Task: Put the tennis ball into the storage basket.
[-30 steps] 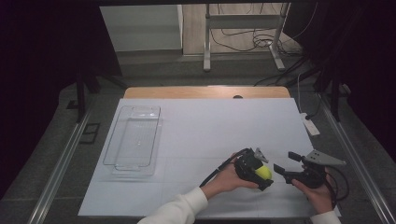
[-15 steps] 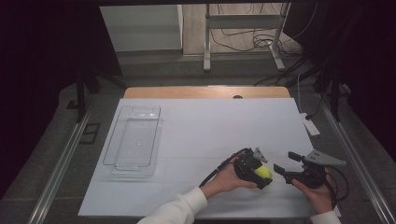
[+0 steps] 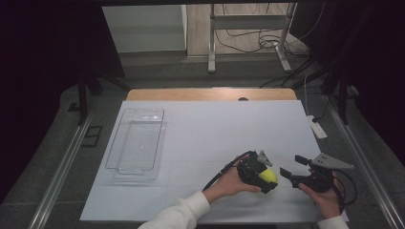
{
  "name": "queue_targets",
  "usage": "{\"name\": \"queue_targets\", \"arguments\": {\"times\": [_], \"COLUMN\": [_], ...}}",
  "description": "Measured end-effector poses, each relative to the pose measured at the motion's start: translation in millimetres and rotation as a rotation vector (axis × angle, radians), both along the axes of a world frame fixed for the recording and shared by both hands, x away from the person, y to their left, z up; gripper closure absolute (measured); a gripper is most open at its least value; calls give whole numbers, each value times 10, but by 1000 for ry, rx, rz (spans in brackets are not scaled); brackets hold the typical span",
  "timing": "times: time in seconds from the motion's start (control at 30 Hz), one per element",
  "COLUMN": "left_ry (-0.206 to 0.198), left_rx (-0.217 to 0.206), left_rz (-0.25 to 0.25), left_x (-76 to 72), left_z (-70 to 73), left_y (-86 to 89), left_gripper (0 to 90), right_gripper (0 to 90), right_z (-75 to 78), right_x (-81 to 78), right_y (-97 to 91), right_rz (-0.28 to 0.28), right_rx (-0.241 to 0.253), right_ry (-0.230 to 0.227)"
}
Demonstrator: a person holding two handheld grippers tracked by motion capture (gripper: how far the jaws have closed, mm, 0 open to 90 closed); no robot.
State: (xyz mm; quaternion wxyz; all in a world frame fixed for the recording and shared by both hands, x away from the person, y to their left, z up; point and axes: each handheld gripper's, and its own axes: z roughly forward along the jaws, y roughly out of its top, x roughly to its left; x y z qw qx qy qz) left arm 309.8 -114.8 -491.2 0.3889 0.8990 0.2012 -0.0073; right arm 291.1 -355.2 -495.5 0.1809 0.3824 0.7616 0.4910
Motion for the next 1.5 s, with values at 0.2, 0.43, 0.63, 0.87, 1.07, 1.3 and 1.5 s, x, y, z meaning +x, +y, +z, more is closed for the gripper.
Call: {"name": "queue_targets", "arguments": {"times": [0.2, 0.43, 0.63, 0.87, 1.07, 1.3, 1.5], "left_ry": [-4, -10, -15, -19, -28, -36, -46], "left_rx": [-10, -21, -33, -44, -59, -71, -77], "left_rz": [6, 19, 32, 43, 54, 69, 82], "left_x": [-3, -15, -19, -25, -33, -33, -33], "left_z": [26, 62, 84, 93, 104, 116, 132], "left_y": [61, 182, 267, 341, 396, 488, 582], "left_gripper": [280, 280, 280, 280, 280, 280, 280], "right_gripper": [142, 142, 142, 142, 142, 142, 142], "right_z": [0, -4, -9, -13, -14, -19, -19], "right_x": [-2, -1, -1, 1, -1, 0, -3], "right_y": [4, 8, 18, 21, 22, 28, 32], "right_rz": [0, 1, 2, 2, 2, 3, 3], "right_rx": [-1, -2, -7, -9, -9, -10, -9], "right_ry": [1, 3, 4, 4, 4, 7, 8]}}
